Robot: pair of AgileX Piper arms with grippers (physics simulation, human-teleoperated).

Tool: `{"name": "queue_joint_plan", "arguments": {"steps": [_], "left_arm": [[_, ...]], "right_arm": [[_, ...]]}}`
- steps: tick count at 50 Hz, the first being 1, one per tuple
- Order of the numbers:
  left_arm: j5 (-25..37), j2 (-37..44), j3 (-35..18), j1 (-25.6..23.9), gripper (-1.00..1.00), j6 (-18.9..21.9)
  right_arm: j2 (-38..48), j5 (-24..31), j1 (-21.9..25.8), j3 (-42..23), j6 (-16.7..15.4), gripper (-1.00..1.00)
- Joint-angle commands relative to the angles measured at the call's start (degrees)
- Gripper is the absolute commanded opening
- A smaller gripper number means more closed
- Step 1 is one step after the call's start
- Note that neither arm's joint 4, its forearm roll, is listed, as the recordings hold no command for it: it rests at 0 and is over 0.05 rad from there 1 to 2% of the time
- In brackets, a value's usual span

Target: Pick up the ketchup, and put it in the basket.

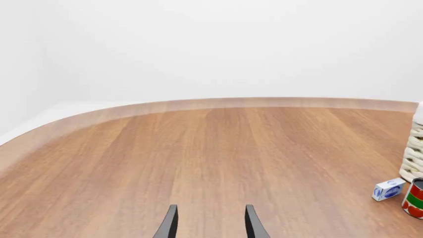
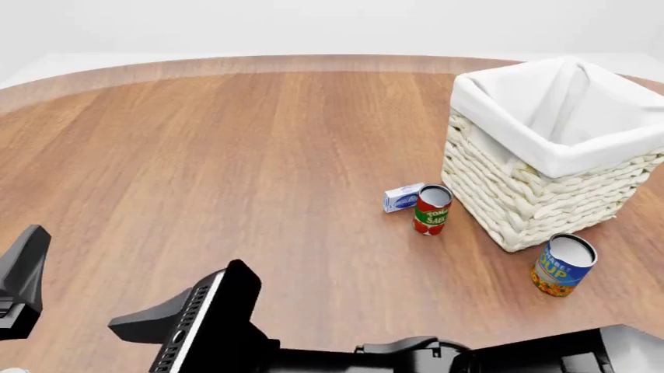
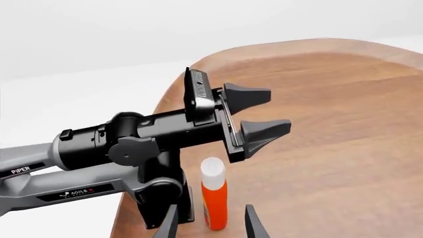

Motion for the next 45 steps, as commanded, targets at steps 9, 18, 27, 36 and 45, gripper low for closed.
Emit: {"name": "queue_joint_plan", "arguments": {"steps": [9, 18, 27, 36, 45], "left_arm": [[0.0, 0.0, 0.0, 0.0, 1.0, 0.0], [0.0, 0.0, 0.0, 0.0, 1.0, 0.0], [0.0, 0.0, 0.0, 0.0, 1.0, 0.0], [0.0, 0.0, 0.0, 0.0, 1.0, 0.0], [0.0, 0.0, 0.0, 0.0, 1.0, 0.0]], "right_arm": [[2.5, 1.2, 1.4, -2.5, 1.8, 1.0], [3.1, 0.9, 1.9, -3.1, 3.1, 1.0], [3.8, 0.7, 2.4, -3.8, 3.8, 1.0], [4.8, 0.5, 2.8, -4.9, 4.0, 1.0], [5.2, 0.3, 2.7, -5.4, 4.3, 1.0]]}}
